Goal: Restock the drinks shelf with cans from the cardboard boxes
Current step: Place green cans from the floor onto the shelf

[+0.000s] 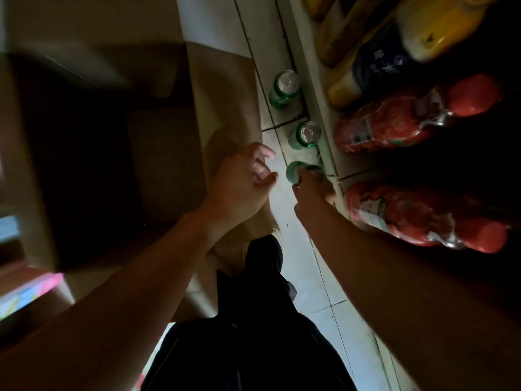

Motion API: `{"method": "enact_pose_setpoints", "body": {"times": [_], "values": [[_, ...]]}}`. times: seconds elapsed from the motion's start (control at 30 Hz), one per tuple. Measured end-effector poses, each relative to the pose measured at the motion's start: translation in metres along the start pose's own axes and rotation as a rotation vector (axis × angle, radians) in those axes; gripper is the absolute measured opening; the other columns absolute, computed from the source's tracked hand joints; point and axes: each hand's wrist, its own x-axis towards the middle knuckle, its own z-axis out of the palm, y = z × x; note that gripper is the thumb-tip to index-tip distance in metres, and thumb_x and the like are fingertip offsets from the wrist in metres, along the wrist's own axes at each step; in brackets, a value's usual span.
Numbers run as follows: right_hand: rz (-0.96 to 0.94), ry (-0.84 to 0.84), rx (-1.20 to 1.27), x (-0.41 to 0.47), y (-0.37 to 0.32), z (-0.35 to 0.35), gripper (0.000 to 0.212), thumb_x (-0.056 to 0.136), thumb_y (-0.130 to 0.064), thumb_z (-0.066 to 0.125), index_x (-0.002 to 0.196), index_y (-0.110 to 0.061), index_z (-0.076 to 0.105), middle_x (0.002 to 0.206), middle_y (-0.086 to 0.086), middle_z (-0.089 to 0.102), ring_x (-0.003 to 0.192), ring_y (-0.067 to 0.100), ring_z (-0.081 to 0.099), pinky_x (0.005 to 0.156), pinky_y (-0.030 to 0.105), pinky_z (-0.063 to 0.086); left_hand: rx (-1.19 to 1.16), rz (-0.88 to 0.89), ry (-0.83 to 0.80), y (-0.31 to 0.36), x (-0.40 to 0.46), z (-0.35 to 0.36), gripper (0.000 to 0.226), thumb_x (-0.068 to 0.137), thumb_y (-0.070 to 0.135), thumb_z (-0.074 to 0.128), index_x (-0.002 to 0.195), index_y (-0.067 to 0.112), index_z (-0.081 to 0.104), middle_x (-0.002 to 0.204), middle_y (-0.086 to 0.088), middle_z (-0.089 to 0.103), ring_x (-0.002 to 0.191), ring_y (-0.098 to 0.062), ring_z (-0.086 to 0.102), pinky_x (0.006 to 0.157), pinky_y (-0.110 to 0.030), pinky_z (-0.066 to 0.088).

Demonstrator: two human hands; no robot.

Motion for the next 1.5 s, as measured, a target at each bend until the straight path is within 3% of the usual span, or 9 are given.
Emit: {"method": "enact_pose_setpoints", "body": {"times": [0.13, 0.3, 0.43, 0.6, 0.73, 0.87, 1.0, 1.27, 1.5], "values": [[-0.055, 0.003, 0.215, -0.102, -0.012, -0.043, 0.036, 0.075, 0.008, 0.075, 0.098, -0.014, 0.06, 0.104, 0.005, 0.063, 0.101, 0.033, 0.064, 0.06, 0.031, 0.059, 0.089, -0.011, -0.099, 0.035, -0.028, -0.024, 0.052, 0.077, 0.02, 0.081, 0.122, 0.015, 0.056, 0.111, -0.004, 0.066, 0.093, -0.015, 0.066, 0.083, -0.024, 0.053], [-0.374, -0.261, -0.132, -0.247, -0.06, -0.125, 0.061, 0.055, -0.001, 0.087, 0.101, -0.038, 0.069, 0.109, -0.003, 0.069, 0.098, 0.019, 0.069, 0.073, 0.032, 0.059, 0.313, 0.157, -0.367, 0.121, -0.069, -0.07, 0.109, 0.061, 0.027, 0.091, 0.151, 0.022, 0.029, 0.154, -0.002, 0.03, 0.141, -0.015, 0.031, 0.114, -0.02, 0.023], [-0.54, -0.393, -0.311, -0.377, -0.119, -0.185, 0.065, 0.064, 0.009, 0.083, 0.11, -0.034, 0.065, 0.108, -0.01, 0.068, 0.093, 0.007, 0.069, 0.069, 0.021, 0.057, 0.283, 0.308, -0.536, 0.223, -0.127, -0.104, 0.088, 0.057, 0.025, 0.092, 0.135, 0.025, 0.052, 0.131, 0.003, 0.059, 0.118, -0.012, 0.058, 0.102, -0.031, 0.048], [-0.717, -0.38, -0.313, -0.531, -0.169, -0.262, 0.077, 0.062, 0.0, 0.086, 0.124, -0.026, 0.05, 0.113, -0.009, 0.061, 0.098, 0.003, 0.066, 0.078, 0.025, 0.058, 0.215, 0.435, -0.4, 0.361, -0.23, -0.142, 0.059, 0.054, 0.029, 0.09, 0.108, 0.03, 0.066, 0.098, 0.011, 0.07, 0.09, -0.002, 0.066, 0.077, -0.032, 0.055], [-0.868, -0.206, -0.138, -0.641, -0.19, -0.326, 0.089, 0.046, -0.029, 0.099, 0.121, -0.03, 0.052, 0.111, -0.011, 0.064, 0.104, 0.006, 0.066, 0.081, 0.025, 0.058, 0.106, 0.546, -0.317, 0.461, -0.317, -0.146, 0.056, 0.058, 0.032, 0.089, 0.109, 0.029, 0.065, 0.096, 0.014, 0.071, 0.092, 0.001, 0.066, 0.074, -0.028, 0.056], [-1.014, 0.048, 0.006, -0.714, -0.198, -0.392, 0.073, 0.055, -0.034, 0.095, 0.116, -0.029, 0.056, 0.11, -0.007, 0.069, 0.101, 0.012, 0.068, 0.084, 0.041, 0.059, -0.052, 0.571, -0.304, 0.541, -0.391, -0.127, 0.056, 0.06, 0.02, 0.087, 0.11, 0.028, 0.064, 0.096, 0.015, 0.071, 0.093, 0.006, 0.065, 0.075, -0.012, 0.051], [-1.138, 0.234, 0.056, -0.759, -0.195, -0.464, 0.069, 0.061, -0.025, 0.094, 0.121, -0.027, 0.059, 0.11, -0.012, 0.07, 0.101, 0.008, 0.068, 0.084, 0.034, 0.058, -0.095, 0.683, -0.461, 0.596, -0.448, -0.1, 0.073, 0.061, 0.008, 0.088, 0.122, 0.03, 0.055, 0.111, 0.013, 0.069, 0.103, 0.0, 0.065, 0.086, -0.024, 0.055], [-1.281, 0.48, 0.074, -0.788, -0.154, -0.603, 0.07, 0.061, -0.026, 0.091, 0.124, -0.026, 0.06, 0.112, -0.015, 0.068, 0.103, 0.003, 0.065, 0.082, 0.025, 0.055, -0.073, 0.889, -0.559, 0.651, -0.551, -0.015, 0.079, 0.07, 0.008, 0.083, 0.131, 0.033, 0.04, 0.12, 0.024, 0.061, 0.114, 0.008, 0.058, 0.088, -0.01, 0.048], [-1.284, 0.573, 0.107, -0.769, -0.124, -0.71, 0.075, 0.065, -0.039, 0.083, 0.133, -0.029, 0.054, 0.125, -0.013, 0.064, 0.114, 0.006, 0.062, 0.092, 0.037, 0.054, -0.107, 0.991, -0.439, 0.675, -0.62, 0.088, 0.06, 0.078, 0.017, 0.074, 0.133, 0.021, 0.05, 0.129, 0.008, 0.061, 0.12, -0.005, 0.058, 0.099, -0.032, 0.05]]}}
